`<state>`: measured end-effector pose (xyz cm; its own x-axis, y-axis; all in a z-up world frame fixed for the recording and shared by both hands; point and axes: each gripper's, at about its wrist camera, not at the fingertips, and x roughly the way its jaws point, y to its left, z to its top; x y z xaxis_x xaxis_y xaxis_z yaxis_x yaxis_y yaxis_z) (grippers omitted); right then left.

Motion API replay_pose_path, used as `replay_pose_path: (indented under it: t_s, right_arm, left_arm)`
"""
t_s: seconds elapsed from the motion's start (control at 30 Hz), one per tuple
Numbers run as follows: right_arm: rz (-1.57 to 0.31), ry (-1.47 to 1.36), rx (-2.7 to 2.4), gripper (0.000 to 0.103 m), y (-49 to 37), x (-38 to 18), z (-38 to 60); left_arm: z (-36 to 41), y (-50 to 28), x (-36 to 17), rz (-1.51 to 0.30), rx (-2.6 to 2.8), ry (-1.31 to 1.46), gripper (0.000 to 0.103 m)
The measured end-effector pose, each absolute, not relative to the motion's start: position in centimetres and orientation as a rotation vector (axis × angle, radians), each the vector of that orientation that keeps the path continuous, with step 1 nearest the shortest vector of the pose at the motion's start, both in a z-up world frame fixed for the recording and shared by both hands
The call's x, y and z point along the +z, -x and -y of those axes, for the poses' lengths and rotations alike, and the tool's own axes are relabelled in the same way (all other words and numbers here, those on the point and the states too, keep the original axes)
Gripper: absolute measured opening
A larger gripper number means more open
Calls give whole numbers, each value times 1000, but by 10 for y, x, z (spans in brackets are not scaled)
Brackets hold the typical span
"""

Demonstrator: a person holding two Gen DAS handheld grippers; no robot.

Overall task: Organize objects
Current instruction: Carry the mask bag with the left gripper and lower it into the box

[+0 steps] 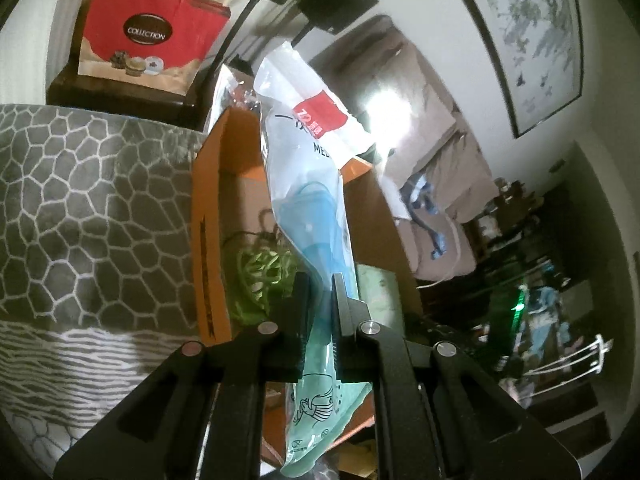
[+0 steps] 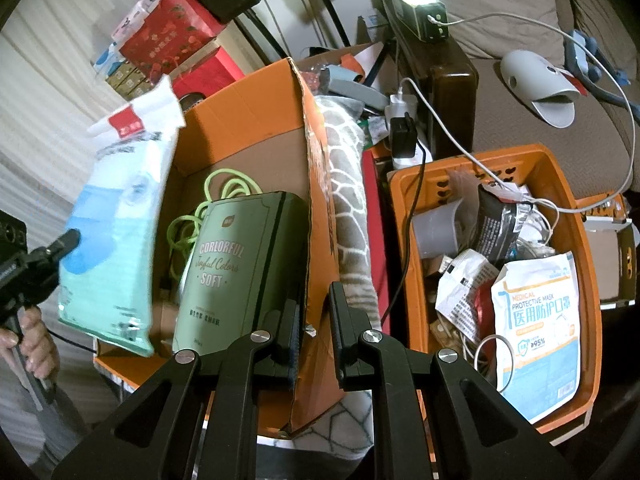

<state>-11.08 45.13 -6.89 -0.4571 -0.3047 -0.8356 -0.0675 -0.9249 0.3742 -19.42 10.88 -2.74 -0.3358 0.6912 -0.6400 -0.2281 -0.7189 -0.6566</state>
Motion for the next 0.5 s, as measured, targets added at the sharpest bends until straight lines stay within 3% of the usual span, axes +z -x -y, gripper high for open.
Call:
replay_pose_path:
  t_s: [0.5]
  right_arm:
    - [543,-1549,-2510,12,111,-68,-449]
  left_arm:
    - [-138,183,-63,585,2151,1395,10]
